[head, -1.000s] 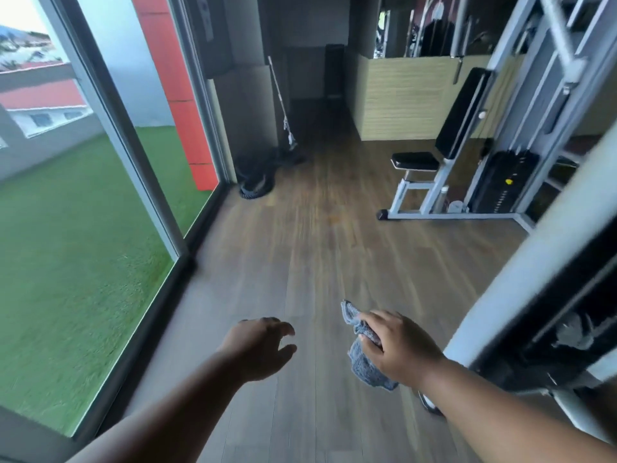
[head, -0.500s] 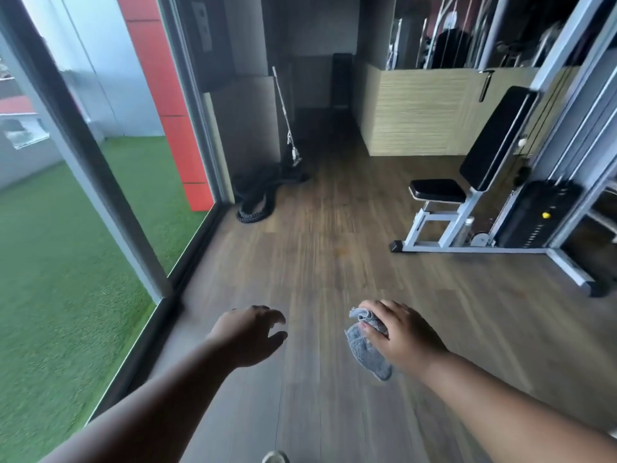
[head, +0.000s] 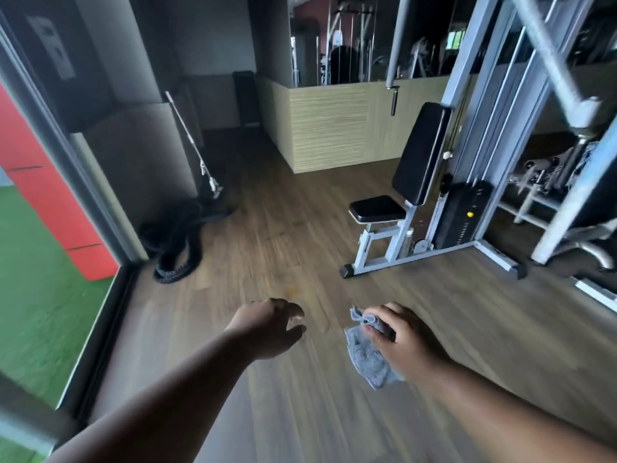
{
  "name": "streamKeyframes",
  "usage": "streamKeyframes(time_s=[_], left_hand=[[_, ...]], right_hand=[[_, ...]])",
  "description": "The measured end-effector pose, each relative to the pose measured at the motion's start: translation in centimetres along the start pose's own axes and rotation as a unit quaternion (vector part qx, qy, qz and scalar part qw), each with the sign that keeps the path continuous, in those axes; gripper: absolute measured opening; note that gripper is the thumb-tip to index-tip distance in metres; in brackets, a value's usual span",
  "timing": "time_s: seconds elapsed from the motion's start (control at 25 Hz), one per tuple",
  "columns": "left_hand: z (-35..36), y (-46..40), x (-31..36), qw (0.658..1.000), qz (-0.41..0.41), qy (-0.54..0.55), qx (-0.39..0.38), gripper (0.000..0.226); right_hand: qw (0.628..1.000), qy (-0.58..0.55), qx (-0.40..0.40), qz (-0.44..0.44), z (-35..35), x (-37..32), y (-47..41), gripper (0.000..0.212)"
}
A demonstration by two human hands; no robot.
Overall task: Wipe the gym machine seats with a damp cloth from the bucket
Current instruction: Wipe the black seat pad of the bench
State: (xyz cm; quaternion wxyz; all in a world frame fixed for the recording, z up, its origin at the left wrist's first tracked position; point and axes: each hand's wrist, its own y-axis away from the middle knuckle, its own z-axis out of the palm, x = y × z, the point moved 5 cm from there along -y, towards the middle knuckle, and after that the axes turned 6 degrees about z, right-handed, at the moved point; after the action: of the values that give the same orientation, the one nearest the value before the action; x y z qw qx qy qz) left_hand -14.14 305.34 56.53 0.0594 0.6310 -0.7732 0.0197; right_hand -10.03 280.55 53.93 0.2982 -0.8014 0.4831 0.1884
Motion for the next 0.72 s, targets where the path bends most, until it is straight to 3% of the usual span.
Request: streamKeyframes(time_s=[0.12, 0.4, 0.72], left_hand=[[-0.3, -7.7, -1.9, 1.0, 0.015, -0.005, -0.014, 0.042], [-2.0, -22.4, -11.4, 0.999, -0.034, 0.001, -0.001, 0.041], [-2.2, -37.2, -24.8, 0.999, -0.038, 0.008, -0.037, 0.041]], right_hand=[[1.0, 0.018, 0.005, 0.006, 0.8, 2.7, -6.9, 0.033], [0.997, 0.07, -0.005, 0.025, 3.5, 7.1, -27.2, 0.013], [0.998, 0.06, 0.001, 0.018, 10.4, 9.5, -45.3, 0.033]])
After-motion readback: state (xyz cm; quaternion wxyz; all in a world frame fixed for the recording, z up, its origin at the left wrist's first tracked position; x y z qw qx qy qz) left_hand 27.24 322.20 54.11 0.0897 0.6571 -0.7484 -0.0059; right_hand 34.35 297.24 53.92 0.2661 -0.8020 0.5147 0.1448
